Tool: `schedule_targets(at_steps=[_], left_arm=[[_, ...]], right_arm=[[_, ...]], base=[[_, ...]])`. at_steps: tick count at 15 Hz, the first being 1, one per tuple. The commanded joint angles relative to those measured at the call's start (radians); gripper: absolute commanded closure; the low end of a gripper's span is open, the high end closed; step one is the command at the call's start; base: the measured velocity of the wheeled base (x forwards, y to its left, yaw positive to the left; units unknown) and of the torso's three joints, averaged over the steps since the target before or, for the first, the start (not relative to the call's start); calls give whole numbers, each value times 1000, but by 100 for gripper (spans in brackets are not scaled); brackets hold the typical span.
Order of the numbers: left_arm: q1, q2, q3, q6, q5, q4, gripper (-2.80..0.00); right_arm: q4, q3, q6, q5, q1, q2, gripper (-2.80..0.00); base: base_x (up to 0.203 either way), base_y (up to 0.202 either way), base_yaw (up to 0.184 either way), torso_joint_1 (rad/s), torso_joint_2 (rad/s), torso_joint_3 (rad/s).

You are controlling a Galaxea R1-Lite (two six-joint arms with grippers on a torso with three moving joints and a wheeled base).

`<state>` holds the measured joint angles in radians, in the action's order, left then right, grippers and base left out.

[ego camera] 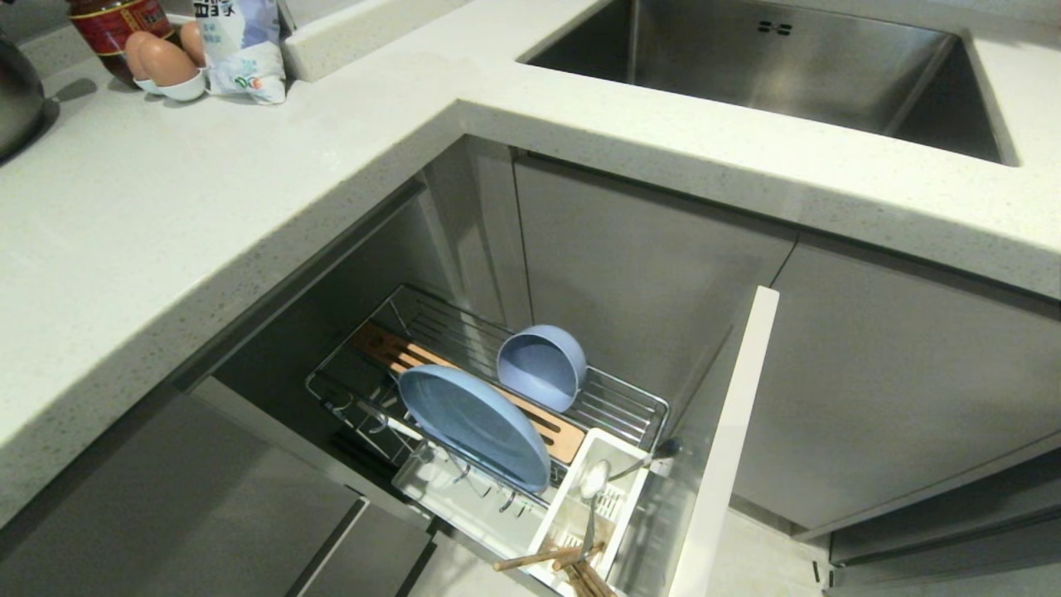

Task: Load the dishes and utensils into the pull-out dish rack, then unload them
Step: Take the plate out of the cupboard

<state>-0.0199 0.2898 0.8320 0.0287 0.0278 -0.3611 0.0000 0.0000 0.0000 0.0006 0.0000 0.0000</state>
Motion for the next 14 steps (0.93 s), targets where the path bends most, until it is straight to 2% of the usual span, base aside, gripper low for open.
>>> schedule_targets(at_steps=[1,4,6,8,12,14], left_arm=[[13,-171,-164,-22,19,-2,0],[21,-286,-351,-41,42,27,0],[22,-289,-496,-39,24,157,0],[23,-291,-645,-69,13,312,0],[23,-291,-848,-110,3,474,0],[24,-291,-840,-114,-6,359,0]], right_arm=[[0,0,0,1,0,0,0],[0,0,0,1,0,0,0],[0,0,0,1,0,0,0],[0,0,0,1,0,0,0],[0,0,0,1,0,0,0],[0,0,0,1,0,0,0]], base=[[0,0,0,0,0,0],[0,0,0,0,0,0],[0,0,0,0,0,0],[0,0,0,0,0,0],[0,0,0,0,0,0],[0,0,0,0,0,0]])
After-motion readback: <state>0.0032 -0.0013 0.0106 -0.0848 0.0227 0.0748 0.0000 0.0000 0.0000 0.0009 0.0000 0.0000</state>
